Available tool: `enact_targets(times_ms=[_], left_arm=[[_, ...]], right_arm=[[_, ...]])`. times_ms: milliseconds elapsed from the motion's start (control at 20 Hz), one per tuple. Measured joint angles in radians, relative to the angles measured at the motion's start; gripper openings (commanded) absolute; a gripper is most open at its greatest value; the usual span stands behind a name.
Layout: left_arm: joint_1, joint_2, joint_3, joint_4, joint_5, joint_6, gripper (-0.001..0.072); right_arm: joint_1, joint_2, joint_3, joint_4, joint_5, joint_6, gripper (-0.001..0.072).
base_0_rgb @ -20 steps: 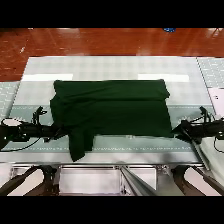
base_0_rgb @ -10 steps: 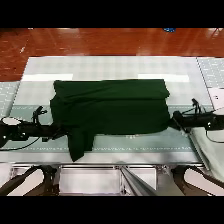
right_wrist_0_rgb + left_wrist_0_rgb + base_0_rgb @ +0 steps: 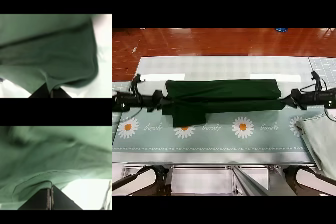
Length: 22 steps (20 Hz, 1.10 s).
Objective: Fold the shirts.
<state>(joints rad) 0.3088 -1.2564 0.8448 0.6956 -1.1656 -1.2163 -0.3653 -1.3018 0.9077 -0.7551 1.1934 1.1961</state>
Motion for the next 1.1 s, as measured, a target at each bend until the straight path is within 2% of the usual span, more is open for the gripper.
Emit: enact_targets(times_ms=[550, 600, 650, 700, 950, 1100], left_arm=[[-0.094, -0.559, 0.652, -0.022, -0.010, -0.184, 0.0022], [-0.095, -0.595, 0.684, -0.021, -0.012, -0.191, 0.0106], [-0.097, -0.621, 0.704, -0.024, -0.012, -0.193, 0.0322], [-0.099, -0.648, 0.718, -0.022, -0.013, -0.200, 0.0503], [-0.044, -0.686, 0.814, -0.015, -0.087, -0.215, 0.0505], [0.029, -0.630, 0.898, 0.007, -0.181, -0.229, 0.0505]], right_arm=[[0.073, -0.416, 0.460, 0.064, -0.072, 0.051, 0.0026], [0.079, -0.449, 0.491, 0.065, -0.076, 0.054, 0.0183], [0.085, -0.473, 0.512, 0.067, -0.085, 0.058, 0.0399], [0.090, -0.494, 0.528, 0.071, -0.101, 0.062, 0.0419], [0.054, -0.495, 0.562, 0.071, -0.139, 0.073, 0.0418], [-0.036, -0.432, 0.567, 0.032, -0.089, 0.081, 0.0418]])
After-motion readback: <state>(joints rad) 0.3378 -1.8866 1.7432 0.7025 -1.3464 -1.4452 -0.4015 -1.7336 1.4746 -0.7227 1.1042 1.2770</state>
